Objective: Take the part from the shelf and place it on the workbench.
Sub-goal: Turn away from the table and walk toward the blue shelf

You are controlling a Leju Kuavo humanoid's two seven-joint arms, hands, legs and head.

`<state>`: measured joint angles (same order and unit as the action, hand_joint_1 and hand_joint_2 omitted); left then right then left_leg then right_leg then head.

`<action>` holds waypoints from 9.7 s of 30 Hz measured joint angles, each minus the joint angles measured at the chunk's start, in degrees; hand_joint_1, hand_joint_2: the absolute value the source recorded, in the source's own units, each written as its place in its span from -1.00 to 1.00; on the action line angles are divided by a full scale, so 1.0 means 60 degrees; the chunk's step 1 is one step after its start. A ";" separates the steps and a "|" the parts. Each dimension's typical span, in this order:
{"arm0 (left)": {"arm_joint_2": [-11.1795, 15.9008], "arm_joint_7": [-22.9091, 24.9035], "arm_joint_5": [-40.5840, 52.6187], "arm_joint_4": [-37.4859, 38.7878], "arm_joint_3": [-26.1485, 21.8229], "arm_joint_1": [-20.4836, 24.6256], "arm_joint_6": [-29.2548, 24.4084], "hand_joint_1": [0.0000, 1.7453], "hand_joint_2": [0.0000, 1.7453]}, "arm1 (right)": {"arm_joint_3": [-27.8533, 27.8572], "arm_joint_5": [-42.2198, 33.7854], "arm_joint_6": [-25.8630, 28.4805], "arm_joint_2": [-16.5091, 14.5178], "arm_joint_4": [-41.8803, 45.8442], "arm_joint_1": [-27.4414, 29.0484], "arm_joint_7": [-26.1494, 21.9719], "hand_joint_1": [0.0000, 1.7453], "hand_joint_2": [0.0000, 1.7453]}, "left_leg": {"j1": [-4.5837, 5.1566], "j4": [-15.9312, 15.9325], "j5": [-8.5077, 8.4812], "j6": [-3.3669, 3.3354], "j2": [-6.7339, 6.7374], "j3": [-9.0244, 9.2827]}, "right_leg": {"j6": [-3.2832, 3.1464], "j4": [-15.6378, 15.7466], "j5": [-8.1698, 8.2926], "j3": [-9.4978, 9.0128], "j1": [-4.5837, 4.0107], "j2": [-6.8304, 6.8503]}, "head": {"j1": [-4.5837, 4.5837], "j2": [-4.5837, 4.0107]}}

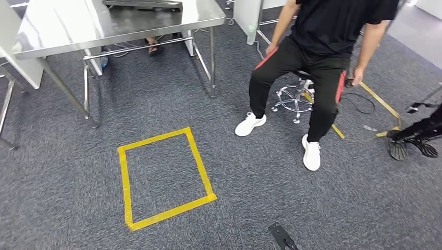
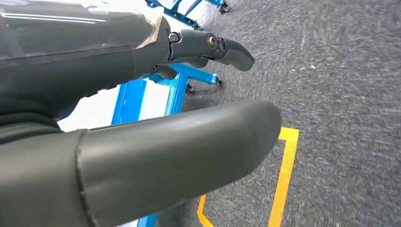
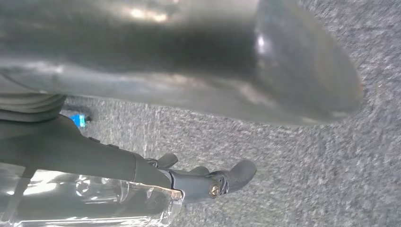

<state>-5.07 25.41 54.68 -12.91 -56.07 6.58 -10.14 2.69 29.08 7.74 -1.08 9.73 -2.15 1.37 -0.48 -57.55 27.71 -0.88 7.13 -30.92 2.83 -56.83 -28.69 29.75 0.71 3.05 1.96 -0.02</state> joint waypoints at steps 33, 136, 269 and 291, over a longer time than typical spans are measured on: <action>-0.0175 -0.0043 0.0114 0.0061 0.0075 -0.0026 -0.0140 -1.00 -1.00 | 0.0009 0.0057 -0.0079 0.0051 -0.0013 0.0155 0.0197 -1.00 -1.00 | -0.0108 -0.0094 0.0341 0.0170 -0.0208 0.0186 | -0.0193 -0.0020 0.0249 0.0267 0.0068 -0.0245 | 0.0013 0.0000; -0.0059 -0.0151 0.0472 0.0081 0.0220 -0.0097 -0.0158 -1.00 -1.00 | 0.0186 0.0261 -0.0198 -0.0093 -0.0062 0.0110 0.0453 -1.00 -1.00 | -0.0210 -0.0549 0.0340 0.0129 -0.1870 -0.0149 | -0.0320 -0.0409 0.0347 0.0604 -0.0033 -0.1621 | 0.0030 0.0001; -0.0218 -0.0232 0.0290 0.0127 0.0185 -0.0067 0.0039 -1.00 -1.00 | 0.0251 0.0800 0.0215 -0.0070 -0.0062 0.0183 0.0507 -1.00 -1.00 | -0.0215 0.0293 -0.0225 -0.0109 -0.0824 0.0060 | 0.0248 -0.1850 -0.0444 0.0999 0.0316 -0.0490 | 0.0057 0.0000; -0.0211 -0.0240 0.0298 0.0134 0.0098 -0.0037 -0.0078 -1.00 -1.00 | 0.0247 0.0840 0.0210 -0.0108 -0.0062 0.0110 0.0512 -1.00 -1.00 | 0.0141 -0.0183 0.0218 -0.0315 -0.1088 0.0079 | -0.0243 -0.0438 0.0413 0.0696 -0.0112 -0.0659 | -0.0025 0.0000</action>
<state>-6.34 23.98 56.46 -12.11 -55.48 6.35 -10.61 4.17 34.11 9.00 -1.72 9.35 -1.49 4.44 0.37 -58.65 29.02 -2.77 0.60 -30.45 1.37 -59.46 -26.21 33.93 0.04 -0.90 1.81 -0.02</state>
